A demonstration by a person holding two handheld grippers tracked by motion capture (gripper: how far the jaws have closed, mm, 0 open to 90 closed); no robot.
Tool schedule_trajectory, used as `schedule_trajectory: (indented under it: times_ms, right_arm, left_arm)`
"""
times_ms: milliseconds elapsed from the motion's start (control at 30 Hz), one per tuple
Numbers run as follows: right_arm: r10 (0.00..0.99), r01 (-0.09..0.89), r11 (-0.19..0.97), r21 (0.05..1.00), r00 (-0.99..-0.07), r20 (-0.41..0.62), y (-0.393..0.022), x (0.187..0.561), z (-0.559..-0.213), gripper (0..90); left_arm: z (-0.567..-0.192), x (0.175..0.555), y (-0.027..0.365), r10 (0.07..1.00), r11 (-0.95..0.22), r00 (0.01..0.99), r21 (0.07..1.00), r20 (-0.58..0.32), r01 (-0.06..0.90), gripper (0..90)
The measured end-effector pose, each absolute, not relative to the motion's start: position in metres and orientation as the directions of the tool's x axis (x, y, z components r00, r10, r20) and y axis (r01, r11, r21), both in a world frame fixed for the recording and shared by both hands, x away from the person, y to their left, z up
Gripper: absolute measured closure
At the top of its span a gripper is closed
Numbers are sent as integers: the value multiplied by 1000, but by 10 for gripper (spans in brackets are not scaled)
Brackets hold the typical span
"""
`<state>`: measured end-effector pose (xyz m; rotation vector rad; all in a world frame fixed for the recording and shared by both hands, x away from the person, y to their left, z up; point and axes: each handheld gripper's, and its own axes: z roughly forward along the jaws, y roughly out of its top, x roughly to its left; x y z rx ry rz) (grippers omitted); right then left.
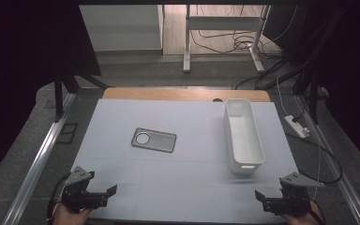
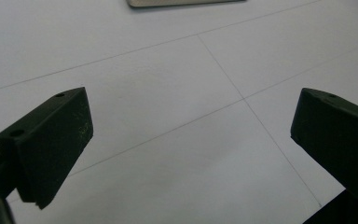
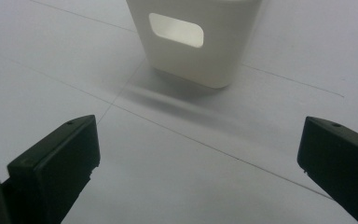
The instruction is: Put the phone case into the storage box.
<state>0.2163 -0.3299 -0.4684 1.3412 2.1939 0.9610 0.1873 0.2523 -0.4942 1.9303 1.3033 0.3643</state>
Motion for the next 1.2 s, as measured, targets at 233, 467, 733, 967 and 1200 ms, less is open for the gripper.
schedule_trajectory:
  times_ms: [233, 467, 733, 967, 1200]
  right_arm:
    - [884, 613, 309, 727, -467, 19, -329, 216, -468, 0]
    - [882, 612, 313, 726, -471, 17, -329, 217, -468, 0]
    - [883, 612, 314, 726, -469, 14, -329, 217, -469, 0]
    - [882, 610, 315, 727, -471, 13, -329, 217, -469, 0]
    - [881, 612, 320, 723, -474, 11, -328, 217, -468, 0]
  left_arm:
    - [-491, 195, 247, 866, -221, 471, 716, -168, 662, 0]
    - [-489, 206, 240, 855, -273, 500, 702, -136, 658, 0]
    - [-487, 221, 234, 842, -302, 523, 689, -130, 658, 0]
    - [-483, 233, 229, 823, -308, 549, 696, -148, 649, 0]
    - [-480, 245, 224, 807, -312, 567, 698, -163, 644, 0]
